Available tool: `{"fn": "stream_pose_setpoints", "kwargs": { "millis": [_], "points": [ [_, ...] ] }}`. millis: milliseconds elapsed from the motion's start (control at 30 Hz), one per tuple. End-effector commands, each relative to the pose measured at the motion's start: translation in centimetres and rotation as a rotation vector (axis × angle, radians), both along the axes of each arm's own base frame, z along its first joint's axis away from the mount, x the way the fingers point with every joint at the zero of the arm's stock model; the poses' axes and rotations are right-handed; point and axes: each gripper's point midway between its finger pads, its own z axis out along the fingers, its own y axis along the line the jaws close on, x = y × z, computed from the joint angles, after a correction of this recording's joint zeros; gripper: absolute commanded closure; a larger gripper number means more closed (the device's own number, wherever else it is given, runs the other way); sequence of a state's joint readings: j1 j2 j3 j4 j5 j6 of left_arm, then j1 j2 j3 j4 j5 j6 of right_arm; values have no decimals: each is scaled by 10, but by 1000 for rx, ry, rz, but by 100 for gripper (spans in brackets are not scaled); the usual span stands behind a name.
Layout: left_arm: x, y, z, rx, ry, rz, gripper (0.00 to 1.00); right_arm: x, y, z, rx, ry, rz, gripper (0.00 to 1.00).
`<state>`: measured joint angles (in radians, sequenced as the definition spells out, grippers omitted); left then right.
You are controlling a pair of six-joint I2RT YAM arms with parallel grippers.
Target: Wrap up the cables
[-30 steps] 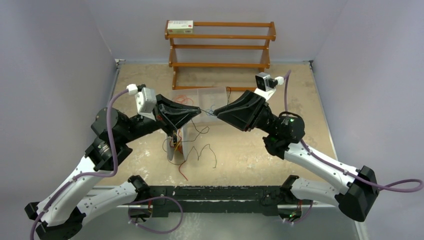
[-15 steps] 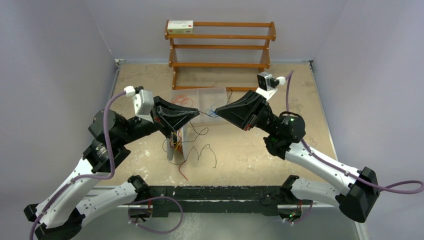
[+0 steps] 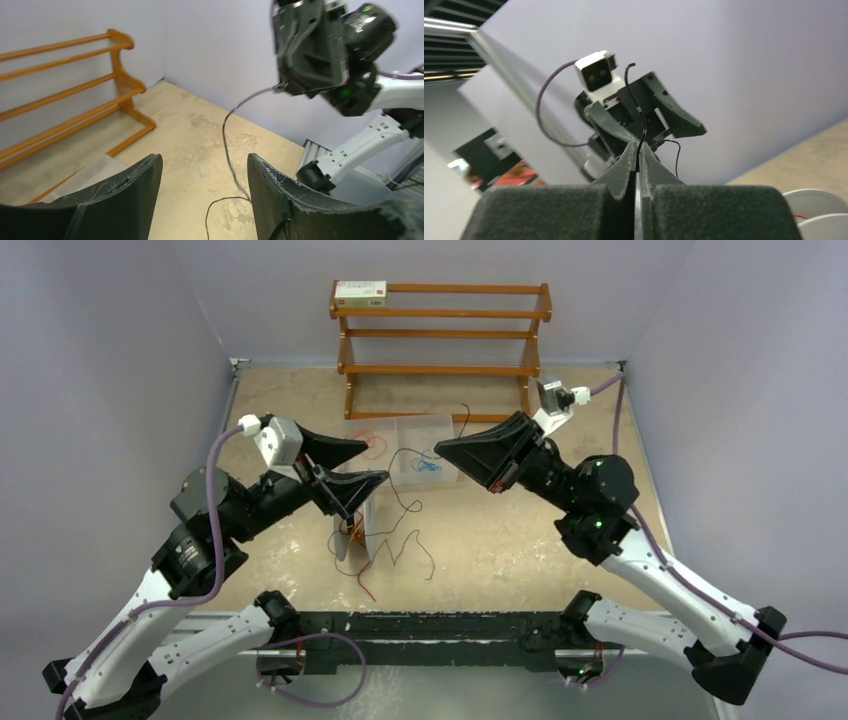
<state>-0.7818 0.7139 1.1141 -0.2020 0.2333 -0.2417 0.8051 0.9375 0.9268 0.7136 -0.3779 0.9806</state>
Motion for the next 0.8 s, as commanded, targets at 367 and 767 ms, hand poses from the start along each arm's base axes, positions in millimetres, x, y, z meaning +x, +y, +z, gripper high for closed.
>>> {"fn": "stream_pose_setpoints", "kwargs": {
  "millis": [367,767],
  "points": [
    [44,80,-57,-31,334,535,29,56,-142,34,-405,-89,-892,100],
    [49,146,-114,-52,595,943,29,93,-194,57,-722,-110,-1250,100]
  ]
}}
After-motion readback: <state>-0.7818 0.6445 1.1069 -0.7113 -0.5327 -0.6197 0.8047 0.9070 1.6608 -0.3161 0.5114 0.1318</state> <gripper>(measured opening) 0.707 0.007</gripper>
